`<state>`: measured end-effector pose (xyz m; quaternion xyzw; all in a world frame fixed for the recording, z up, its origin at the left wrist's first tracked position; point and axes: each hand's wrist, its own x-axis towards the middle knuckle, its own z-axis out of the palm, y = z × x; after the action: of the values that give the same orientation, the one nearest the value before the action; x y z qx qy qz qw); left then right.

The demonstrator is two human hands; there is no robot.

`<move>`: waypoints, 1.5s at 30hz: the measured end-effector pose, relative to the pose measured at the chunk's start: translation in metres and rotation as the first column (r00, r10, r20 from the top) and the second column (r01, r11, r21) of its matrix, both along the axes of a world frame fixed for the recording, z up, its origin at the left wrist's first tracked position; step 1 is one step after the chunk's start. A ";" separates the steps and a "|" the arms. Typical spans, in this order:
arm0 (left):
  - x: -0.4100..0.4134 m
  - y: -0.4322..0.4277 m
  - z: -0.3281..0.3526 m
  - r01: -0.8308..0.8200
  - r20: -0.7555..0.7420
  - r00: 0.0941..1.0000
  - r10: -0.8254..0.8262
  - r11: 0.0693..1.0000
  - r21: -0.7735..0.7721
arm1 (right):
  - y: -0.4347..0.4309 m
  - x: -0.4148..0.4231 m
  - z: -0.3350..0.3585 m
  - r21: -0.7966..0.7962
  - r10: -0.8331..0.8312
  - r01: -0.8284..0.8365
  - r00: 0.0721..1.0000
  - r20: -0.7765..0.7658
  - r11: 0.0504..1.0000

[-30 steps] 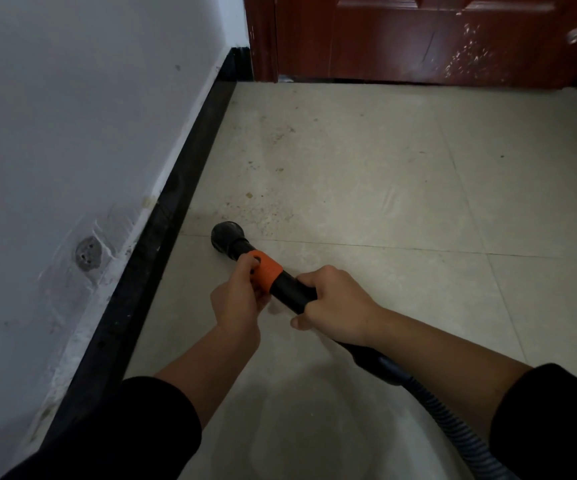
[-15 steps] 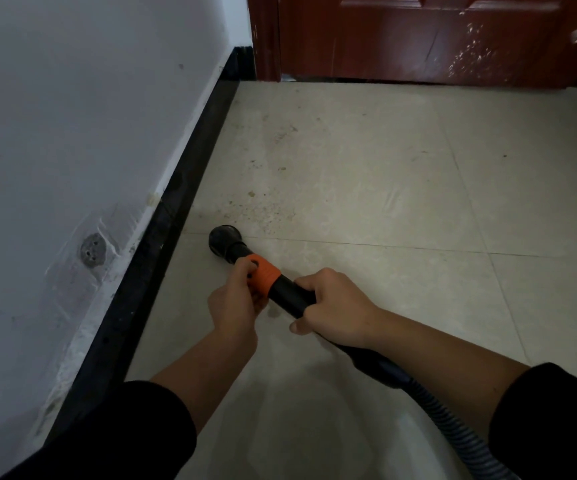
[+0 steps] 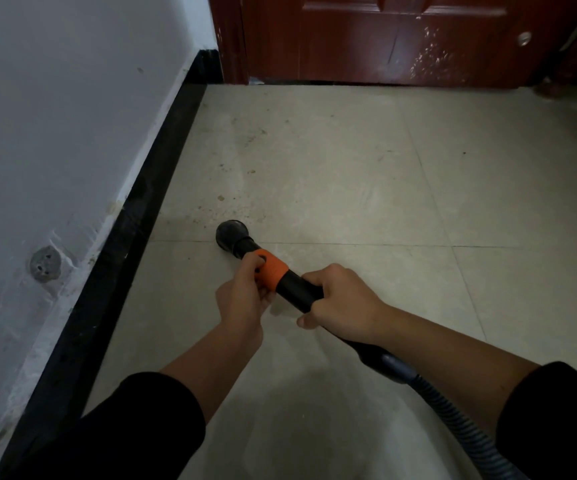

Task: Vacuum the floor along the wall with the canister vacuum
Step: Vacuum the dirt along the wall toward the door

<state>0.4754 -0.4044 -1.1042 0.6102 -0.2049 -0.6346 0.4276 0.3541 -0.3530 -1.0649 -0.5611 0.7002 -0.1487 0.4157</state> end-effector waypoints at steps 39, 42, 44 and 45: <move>-0.025 0.035 0.012 0.183 -0.088 0.980 -0.178 0.982 0.048 | 0.041 -0.051 0.001 0.103 -0.152 0.133 0.966 0.209 0.986; -0.011 0.031 0.013 0.152 -0.095 0.985 -0.147 0.987 0.055 | 0.033 -0.039 -0.002 0.114 -0.135 0.111 0.965 0.227 0.987; -0.002 0.029 0.013 0.131 -0.093 0.988 -0.126 0.990 0.047 | 0.028 -0.030 -0.005 0.111 -0.117 0.092 0.964 0.240 0.990; 0.002 0.028 0.013 0.120 -0.089 0.989 -0.116 0.992 0.044 | 0.025 -0.026 -0.006 0.109 -0.109 0.084 0.962 0.250 0.990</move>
<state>0.4779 -0.3766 -1.0913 0.5796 -0.2062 -0.6894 0.3825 0.3278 -0.3278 -1.0706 -0.4814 0.6739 -0.2053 0.5215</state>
